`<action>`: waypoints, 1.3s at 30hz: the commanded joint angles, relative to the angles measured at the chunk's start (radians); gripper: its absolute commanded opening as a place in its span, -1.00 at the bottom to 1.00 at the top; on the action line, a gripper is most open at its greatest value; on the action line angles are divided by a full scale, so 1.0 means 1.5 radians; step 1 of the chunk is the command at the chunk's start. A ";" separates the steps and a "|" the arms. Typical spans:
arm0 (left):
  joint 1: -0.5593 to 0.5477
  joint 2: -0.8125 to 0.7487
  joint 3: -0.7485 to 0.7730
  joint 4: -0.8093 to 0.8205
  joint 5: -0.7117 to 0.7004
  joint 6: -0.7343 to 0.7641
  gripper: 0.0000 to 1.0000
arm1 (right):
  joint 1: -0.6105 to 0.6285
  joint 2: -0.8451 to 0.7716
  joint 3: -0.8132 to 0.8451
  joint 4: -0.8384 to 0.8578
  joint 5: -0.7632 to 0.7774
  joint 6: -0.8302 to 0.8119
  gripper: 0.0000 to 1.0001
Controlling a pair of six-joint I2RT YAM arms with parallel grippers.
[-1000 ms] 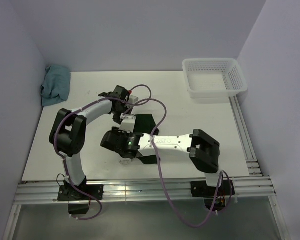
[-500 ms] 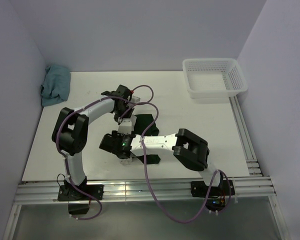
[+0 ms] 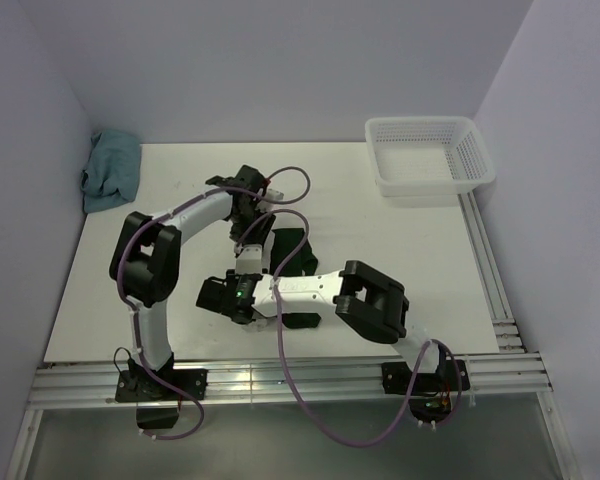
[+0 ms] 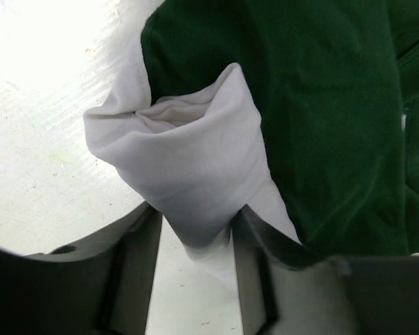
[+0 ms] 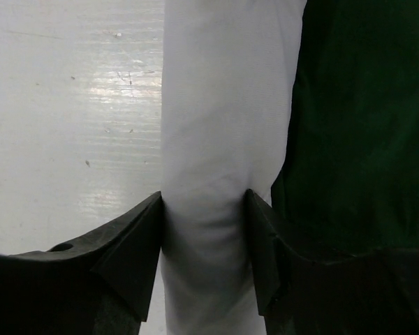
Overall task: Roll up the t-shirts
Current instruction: Roll the tshirt
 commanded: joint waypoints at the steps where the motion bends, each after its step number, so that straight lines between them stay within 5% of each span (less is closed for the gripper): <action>1: 0.003 0.005 0.039 0.009 0.019 0.006 -0.01 | 0.024 0.033 -0.002 -0.057 -0.077 0.033 0.08; 8: 0.045 -0.014 0.086 -0.006 0.118 0.013 0.39 | 0.022 -0.026 -0.117 0.065 -0.094 0.029 -0.28; 12: 0.091 -0.020 0.115 -0.030 0.198 0.032 0.41 | 0.002 -0.150 -0.314 0.331 -0.137 0.018 -0.52; 21: 0.143 -0.046 0.026 -0.013 0.349 0.104 0.45 | -0.091 -0.245 -0.648 0.980 -0.332 0.053 -0.57; 33: 0.143 -0.025 -0.115 0.142 0.387 0.093 0.49 | -0.149 -0.048 -0.728 1.365 -0.429 0.180 -0.64; 39: 0.142 -0.009 -0.116 0.196 0.326 0.033 0.27 | -0.154 -0.059 -0.720 1.272 -0.427 0.176 -0.65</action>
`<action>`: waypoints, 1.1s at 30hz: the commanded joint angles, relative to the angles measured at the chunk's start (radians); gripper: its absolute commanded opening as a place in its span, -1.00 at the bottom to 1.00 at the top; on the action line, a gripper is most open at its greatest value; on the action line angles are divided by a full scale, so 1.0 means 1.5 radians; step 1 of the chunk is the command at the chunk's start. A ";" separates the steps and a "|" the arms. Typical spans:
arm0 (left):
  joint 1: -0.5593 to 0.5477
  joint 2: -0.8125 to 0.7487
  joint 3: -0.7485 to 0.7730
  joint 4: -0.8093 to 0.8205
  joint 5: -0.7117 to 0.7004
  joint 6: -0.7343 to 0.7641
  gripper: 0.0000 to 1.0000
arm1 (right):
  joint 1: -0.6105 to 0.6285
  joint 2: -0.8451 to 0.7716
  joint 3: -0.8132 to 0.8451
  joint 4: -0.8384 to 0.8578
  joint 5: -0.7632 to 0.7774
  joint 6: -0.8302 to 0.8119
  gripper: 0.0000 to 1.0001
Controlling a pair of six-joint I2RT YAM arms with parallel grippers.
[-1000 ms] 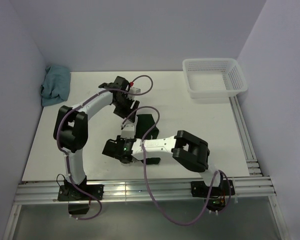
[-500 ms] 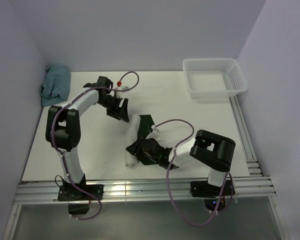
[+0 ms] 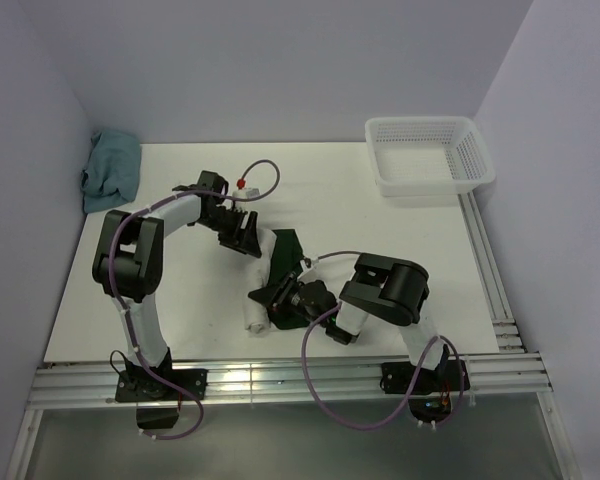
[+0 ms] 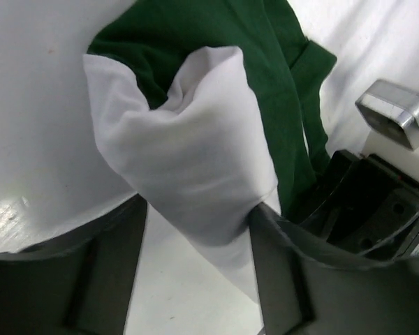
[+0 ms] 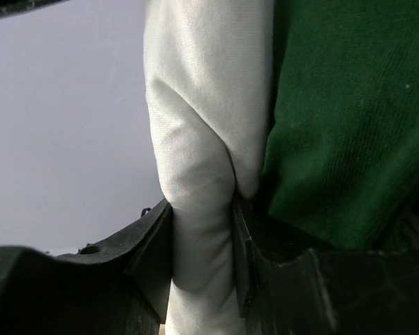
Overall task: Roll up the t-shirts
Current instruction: Roll the tshirt
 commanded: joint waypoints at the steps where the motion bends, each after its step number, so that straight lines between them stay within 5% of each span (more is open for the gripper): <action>1: -0.003 0.000 0.004 0.074 -0.032 -0.039 0.21 | 0.002 -0.018 0.009 -0.100 -0.028 0.004 -0.65; 5: -0.014 -0.017 0.014 0.062 -0.091 -0.054 -0.23 | 0.006 -0.055 0.033 -0.218 -0.011 -0.025 -0.64; 10: -0.049 -0.031 0.044 0.008 -0.215 -0.055 -0.99 | 0.017 -0.101 0.127 -0.521 0.061 -0.068 -0.48; 14: -0.086 -0.041 0.049 -0.017 -0.306 -0.055 -0.99 | 0.051 -0.122 0.231 -0.794 0.142 -0.112 -0.12; 21: -0.129 -0.034 0.065 -0.044 -0.388 -0.081 -0.99 | 0.096 -0.122 0.371 -1.061 0.233 -0.119 0.20; 33: -0.165 -0.004 0.101 -0.085 -0.444 -0.082 -0.99 | 0.142 -0.180 0.479 -1.224 0.310 -0.129 0.35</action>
